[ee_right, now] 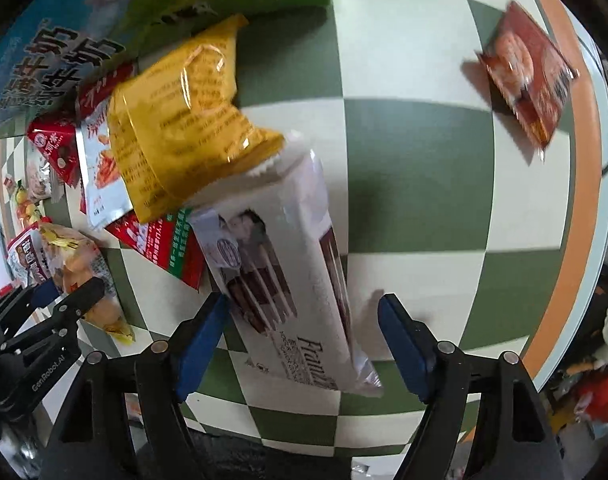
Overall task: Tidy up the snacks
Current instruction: 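Grasp the Franzzi cookie pack with the right tool while the left grasps the chip bag, then carry the cookie pack and chip bag into the box and release both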
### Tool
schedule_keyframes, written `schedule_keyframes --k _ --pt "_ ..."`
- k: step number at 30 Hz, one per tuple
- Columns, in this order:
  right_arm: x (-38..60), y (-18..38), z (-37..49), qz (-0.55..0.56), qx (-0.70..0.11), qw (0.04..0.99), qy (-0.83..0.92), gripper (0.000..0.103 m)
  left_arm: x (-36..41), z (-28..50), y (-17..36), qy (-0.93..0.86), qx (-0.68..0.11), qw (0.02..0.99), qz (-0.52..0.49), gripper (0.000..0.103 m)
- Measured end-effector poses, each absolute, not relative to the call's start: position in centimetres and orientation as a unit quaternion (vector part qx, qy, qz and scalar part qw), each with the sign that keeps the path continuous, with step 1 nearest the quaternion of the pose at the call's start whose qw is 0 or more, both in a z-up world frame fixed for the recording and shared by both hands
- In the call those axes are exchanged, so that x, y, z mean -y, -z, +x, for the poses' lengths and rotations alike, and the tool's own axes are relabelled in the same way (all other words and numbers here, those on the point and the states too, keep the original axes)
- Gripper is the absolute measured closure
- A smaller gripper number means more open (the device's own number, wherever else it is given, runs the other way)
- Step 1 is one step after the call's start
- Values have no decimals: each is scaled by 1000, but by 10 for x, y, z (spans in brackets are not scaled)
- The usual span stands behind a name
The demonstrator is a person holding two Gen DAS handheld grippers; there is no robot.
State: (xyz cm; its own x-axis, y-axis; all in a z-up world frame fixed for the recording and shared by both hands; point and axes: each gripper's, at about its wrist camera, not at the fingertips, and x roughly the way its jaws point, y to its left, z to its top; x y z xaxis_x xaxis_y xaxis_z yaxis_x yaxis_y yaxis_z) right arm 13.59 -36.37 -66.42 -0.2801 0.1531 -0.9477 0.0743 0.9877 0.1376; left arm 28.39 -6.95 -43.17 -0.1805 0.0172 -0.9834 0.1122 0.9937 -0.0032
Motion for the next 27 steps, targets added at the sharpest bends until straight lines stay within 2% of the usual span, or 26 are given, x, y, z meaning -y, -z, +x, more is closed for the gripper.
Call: schedule_keyframes --k 3,8,11,14,16,21,27 --pt "351 678 119 58 -806 589 -31 23 73 282 431 35 -764 643 42 64" --pt "347 680 107 38 -797 603 -16 31 71 281 434 37 -764 643 32 59" --pt "353 677 111 48 -797 602 -15 31 63 280 436 36 -764 644 27 59" --pt "356 673 112 56 -790 610 -13 31 52 279 433 32 -763 645 25 61" --pt "363 674 128 53 -786 616 -14 38 44 275 421 28 -761 648 26 65" --pt "366 662 135 48 -771 634 -8 39 45 262 407 16 -750 660 34 71" --pt "365 633 131 69 -761 645 -17 40 38 246 396 13 -744 667 27 73"
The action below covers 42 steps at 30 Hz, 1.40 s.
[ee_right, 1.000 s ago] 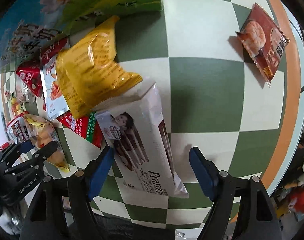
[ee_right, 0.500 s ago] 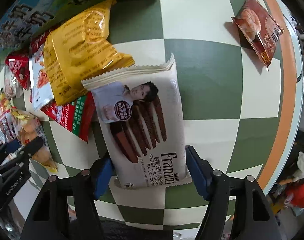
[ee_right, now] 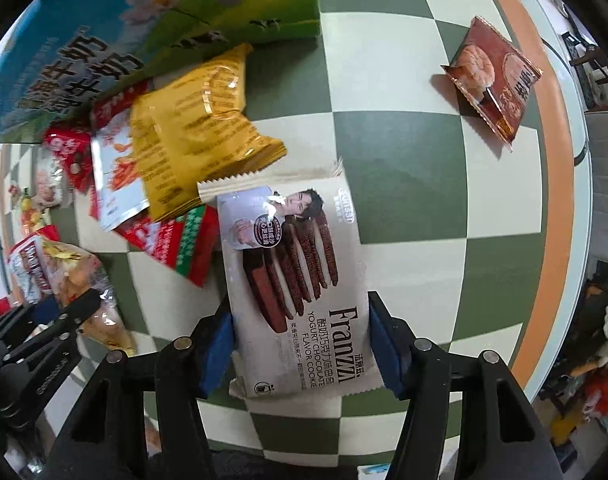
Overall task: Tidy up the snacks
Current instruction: 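Carry the cookie pack and chip bag into the box and release both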
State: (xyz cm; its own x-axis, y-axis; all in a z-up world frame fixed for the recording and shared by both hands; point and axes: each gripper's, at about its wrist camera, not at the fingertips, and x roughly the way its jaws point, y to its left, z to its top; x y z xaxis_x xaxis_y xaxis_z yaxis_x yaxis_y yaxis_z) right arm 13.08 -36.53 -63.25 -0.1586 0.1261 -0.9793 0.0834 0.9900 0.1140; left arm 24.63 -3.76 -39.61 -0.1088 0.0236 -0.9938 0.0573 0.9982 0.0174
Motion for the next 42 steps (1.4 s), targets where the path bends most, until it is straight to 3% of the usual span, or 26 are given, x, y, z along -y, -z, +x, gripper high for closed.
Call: schedule_keyframes --k 17,28,34,42 --pt "361 548 111 132 -723 674 -72 40 28 225 291 55 -689 722 -9 74" --pt "357 448 154 189 -651 727 -114 40 33 321 199 96 -645 755 -76 74" --pt "349 431 211 195 -651 726 -103 40 22 401 200 80 -654 749 -74 74" --pt "352 467 286 195 -642 739 -68 40 -4 493 264 40 -707 702 -68 74"
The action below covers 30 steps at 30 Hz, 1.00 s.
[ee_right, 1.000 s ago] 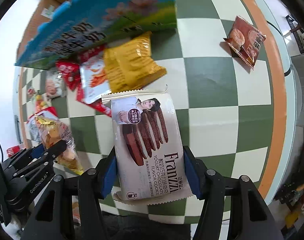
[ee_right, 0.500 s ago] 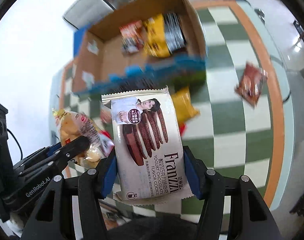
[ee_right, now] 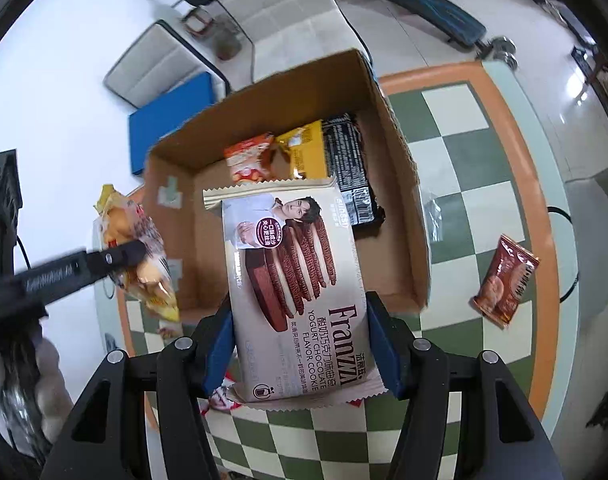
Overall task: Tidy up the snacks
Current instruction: 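Carry the cookie pack and chip bag into the box and release both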
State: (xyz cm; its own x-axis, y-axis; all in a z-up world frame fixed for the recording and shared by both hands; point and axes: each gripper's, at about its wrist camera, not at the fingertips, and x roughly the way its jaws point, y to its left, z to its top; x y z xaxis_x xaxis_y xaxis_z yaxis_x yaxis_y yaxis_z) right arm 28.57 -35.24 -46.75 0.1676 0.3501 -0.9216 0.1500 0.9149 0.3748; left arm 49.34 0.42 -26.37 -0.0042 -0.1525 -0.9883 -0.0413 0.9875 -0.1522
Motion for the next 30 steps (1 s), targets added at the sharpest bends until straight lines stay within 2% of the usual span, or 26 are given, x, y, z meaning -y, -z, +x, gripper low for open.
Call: schedule_keyframes --k 8,14,15,16,17,18,30 --pt "350 511 325 188 -673 714 -38 40 -4 550 311 27 -733 678 -43 74" --pt "349 528 337 194 -692 695 -21 39 -8 566 322 12 -739 671 -54 70" --pt "349 531 338 194 -698 689 -18 37 -10 567 321 10 -737 674 -57 59" --pt "349 531 339 193 -700 687 -18 35 -10 569 319 12 -736 675 -56 37" --pt "349 531 339 191 -700 688 -16 24 -9 570 318 15 -735 676 -50 22" --pt "349 531 339 190 -700 688 -15 14 -8 571 317 18 -734 677 -50 21" --pt "333 517 338 151 -692 705 -33 10 -13 539 296 35 -725 685 -64 21"
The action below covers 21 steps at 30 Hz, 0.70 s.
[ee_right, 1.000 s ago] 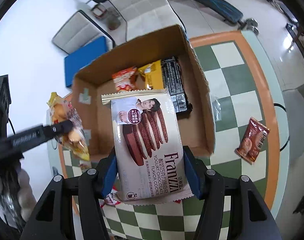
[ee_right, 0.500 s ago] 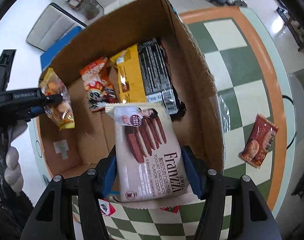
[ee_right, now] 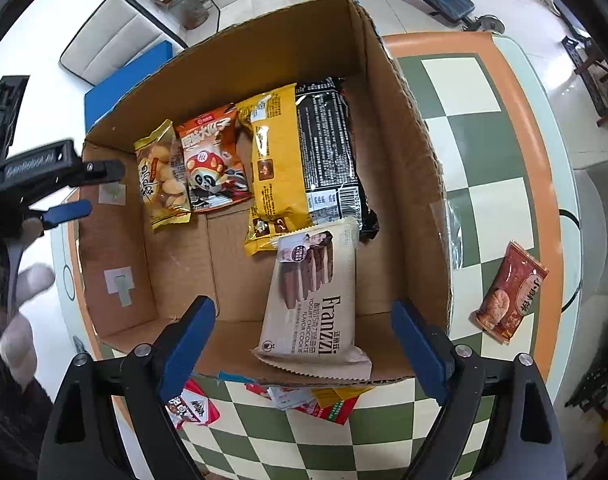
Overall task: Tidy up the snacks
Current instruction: 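Carry the cookie pack and chip bag into the box and release both, then grasp the yellow snack bag with the right tool while the left grasps the red duck-neck bag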
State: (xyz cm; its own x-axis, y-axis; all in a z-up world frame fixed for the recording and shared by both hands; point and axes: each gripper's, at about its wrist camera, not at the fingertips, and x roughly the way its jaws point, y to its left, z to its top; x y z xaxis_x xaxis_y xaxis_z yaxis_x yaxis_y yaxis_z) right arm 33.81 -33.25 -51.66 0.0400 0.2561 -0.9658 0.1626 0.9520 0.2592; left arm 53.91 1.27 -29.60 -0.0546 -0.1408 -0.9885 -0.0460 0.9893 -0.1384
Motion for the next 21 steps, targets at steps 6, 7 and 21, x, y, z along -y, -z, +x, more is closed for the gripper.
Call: schedule_keyframes --k 6,7,21 --pt "328 504 331 125 -681 720 -52 9 -13 490 266 46 -696 713 -65 21" --pt "328 502 327 123 -680 721 -54 9 -15 480 260 45 -689 720 -67 21" --pt "317 532 226 169 -710 682 -38 9 -101 321 299 -24 -709 699 -83 21"
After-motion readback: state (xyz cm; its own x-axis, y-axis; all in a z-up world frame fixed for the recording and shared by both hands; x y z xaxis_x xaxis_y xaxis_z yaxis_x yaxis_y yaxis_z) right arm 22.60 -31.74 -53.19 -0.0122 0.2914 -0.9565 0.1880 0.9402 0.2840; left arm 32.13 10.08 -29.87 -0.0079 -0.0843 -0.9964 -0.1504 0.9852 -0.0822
